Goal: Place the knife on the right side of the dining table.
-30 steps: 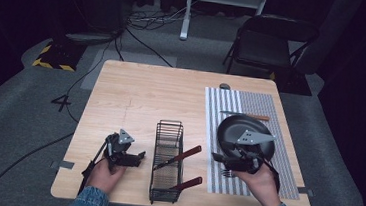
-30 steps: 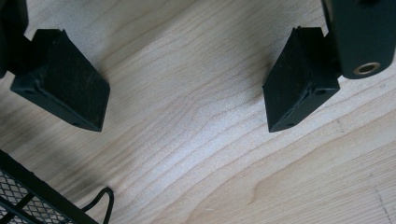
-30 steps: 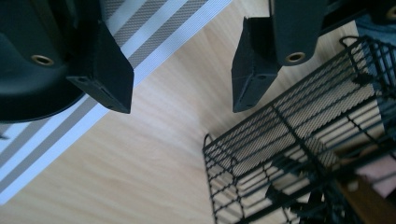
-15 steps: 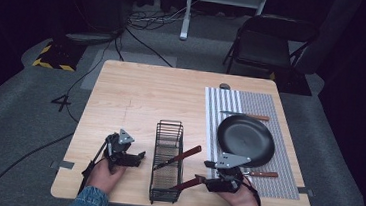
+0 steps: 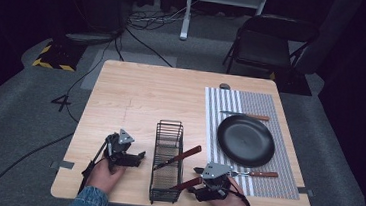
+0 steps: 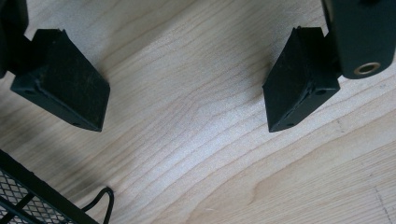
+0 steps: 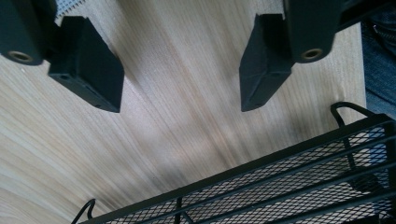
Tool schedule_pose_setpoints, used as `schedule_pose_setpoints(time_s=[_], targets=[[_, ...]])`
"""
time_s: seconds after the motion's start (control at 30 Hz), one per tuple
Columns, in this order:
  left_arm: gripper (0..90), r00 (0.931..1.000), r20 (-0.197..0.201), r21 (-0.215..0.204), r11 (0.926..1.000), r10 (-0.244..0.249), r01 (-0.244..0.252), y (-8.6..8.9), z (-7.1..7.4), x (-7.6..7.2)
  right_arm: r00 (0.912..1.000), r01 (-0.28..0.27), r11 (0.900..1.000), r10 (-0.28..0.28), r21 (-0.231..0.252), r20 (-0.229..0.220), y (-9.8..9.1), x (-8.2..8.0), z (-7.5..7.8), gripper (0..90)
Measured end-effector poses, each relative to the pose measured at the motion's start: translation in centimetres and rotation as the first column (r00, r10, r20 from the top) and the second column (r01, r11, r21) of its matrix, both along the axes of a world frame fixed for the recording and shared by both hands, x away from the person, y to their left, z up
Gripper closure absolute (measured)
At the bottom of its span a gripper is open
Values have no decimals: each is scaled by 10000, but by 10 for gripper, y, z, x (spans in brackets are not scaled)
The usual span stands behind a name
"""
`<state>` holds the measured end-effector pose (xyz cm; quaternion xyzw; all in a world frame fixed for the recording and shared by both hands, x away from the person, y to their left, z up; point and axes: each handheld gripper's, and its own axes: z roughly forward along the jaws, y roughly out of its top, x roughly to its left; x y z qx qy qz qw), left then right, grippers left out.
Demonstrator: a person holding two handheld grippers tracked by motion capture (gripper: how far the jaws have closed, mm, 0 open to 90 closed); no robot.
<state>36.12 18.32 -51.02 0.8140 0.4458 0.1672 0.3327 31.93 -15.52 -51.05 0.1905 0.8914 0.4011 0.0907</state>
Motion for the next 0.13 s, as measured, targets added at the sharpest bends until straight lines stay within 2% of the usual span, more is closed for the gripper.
schedule_pose_setpoints(time_s=[0.13], targets=[[148,10000,7,4,10000,-13,13,0,0,0,9998,-199,9997,199,-120,-32,3,2,0,211]])
